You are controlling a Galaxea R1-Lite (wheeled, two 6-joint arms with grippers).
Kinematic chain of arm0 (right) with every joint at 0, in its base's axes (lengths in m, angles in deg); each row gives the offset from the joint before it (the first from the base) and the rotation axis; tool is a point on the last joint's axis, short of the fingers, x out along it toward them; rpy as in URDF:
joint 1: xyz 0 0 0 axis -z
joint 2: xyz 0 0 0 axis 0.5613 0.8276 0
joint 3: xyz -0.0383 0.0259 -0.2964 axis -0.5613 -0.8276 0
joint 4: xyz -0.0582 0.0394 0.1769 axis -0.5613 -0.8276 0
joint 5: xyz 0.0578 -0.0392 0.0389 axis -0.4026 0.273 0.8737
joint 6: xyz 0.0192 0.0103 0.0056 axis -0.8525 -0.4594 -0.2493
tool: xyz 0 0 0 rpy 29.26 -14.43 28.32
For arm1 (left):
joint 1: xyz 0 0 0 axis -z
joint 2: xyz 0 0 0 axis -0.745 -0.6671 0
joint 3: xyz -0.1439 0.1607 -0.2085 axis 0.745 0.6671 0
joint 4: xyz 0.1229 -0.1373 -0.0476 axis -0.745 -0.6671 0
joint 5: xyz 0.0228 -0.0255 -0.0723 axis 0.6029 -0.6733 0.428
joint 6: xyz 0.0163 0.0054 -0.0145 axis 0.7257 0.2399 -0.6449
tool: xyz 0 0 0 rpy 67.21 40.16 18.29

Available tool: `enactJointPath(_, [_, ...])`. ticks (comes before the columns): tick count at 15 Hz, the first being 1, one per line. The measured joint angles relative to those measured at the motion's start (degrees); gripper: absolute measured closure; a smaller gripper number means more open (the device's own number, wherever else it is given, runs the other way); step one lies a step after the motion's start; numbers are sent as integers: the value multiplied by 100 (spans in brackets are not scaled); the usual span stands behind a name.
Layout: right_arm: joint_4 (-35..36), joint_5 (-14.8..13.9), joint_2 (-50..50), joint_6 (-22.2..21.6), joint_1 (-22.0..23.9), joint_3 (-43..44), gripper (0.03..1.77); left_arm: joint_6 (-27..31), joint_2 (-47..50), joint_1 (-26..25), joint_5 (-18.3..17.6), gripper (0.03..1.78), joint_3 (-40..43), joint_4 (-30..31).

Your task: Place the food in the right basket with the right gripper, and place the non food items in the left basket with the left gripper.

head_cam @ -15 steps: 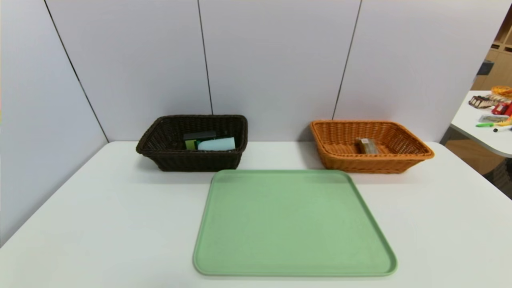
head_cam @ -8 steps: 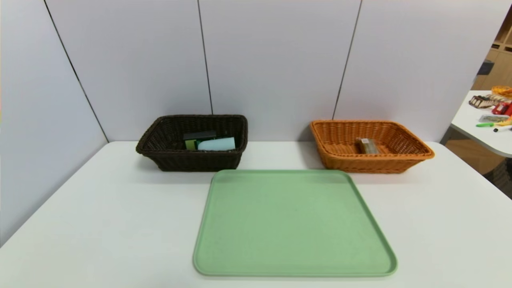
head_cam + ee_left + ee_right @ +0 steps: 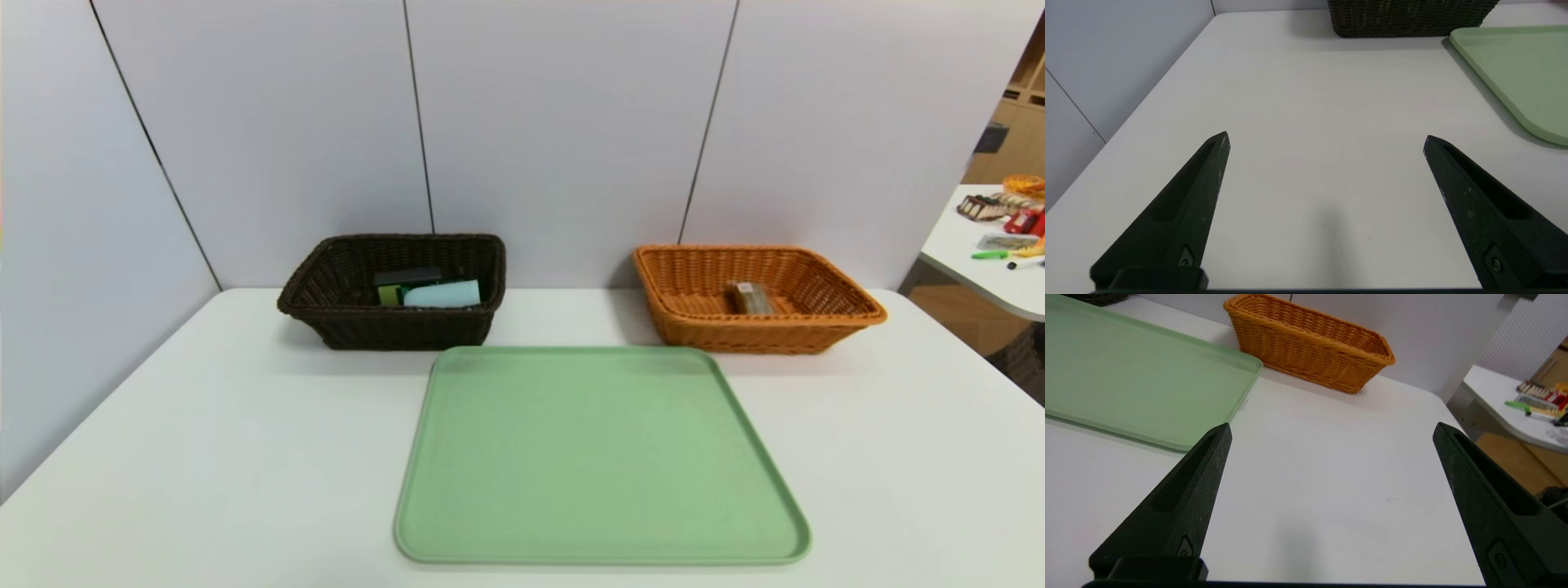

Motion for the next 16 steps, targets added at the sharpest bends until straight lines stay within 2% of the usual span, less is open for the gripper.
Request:
enactJointPath(2, [-325, -67, 0, -243, -5, 17, 10, -161, 0, 0, -22, 12, 0, -10])
enactJointPath(8, [-435, -155, 0, -1208, -7, 0, 10, -293, 0, 0, -23, 12, 0, -11])
enactJointPath(12, [-430, -194, 0, -1261, -7, -2, 10, -301, 0, 0, -15, 12, 0, -10])
enactJointPath(16, [-433, -196, 0, -1298, -7, -2, 10, -649, 0, 0, 88, 12, 0, 46])
